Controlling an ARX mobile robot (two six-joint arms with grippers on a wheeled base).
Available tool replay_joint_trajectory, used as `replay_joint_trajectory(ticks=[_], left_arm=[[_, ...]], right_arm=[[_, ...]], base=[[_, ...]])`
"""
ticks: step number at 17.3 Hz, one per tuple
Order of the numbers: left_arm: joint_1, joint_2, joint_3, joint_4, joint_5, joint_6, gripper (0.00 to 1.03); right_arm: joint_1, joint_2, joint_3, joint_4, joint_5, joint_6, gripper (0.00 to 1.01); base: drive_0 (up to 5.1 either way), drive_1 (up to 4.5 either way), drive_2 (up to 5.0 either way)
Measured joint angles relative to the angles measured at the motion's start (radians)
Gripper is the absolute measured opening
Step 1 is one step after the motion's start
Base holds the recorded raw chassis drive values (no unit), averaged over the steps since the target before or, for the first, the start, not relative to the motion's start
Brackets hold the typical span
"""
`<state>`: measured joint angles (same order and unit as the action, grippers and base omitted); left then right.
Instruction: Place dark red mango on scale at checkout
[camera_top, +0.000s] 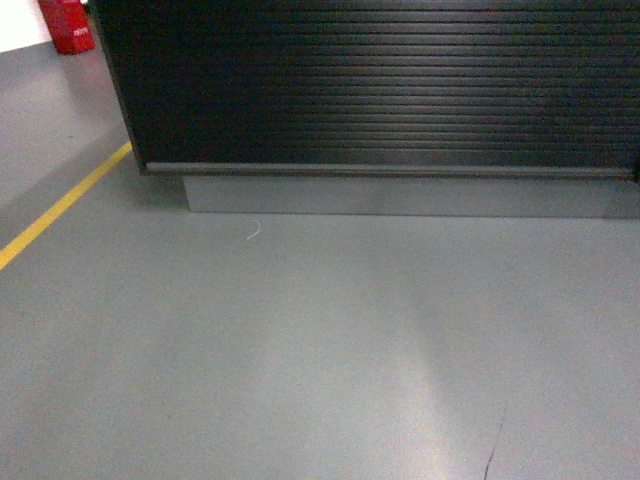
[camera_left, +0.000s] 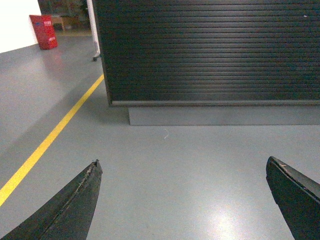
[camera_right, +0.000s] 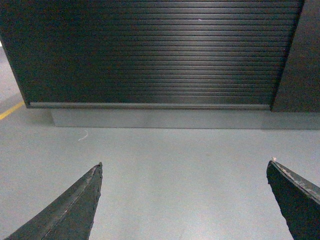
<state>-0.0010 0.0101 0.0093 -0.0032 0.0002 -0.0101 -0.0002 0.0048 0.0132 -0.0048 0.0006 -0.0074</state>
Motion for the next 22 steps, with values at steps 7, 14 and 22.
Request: replay_joint_trajectory(ticks=[7, 14, 22], left_arm=[[0.0, 0.0, 0.0, 0.0, 0.0, 0.0, 0.98], [0.0, 0.0, 0.0, 0.002, 0.0, 0.0, 0.98], [0.0, 0.0, 0.0, 0.0, -0.001, 0.0, 0.98]], right_arm=[[0.0, 0.0, 0.0, 0.001, -0.001, 0.0, 0.98], [0.0, 0.0, 0.0, 0.005, -0.001, 0.0, 0.98], [0.0, 0.0, 0.0, 0.0, -0.001, 0.0, 0.98]], base=[[0.0, 4.31, -4.3], [0.0, 4.37, -4.3], [0.0, 4.37, -4.3]])
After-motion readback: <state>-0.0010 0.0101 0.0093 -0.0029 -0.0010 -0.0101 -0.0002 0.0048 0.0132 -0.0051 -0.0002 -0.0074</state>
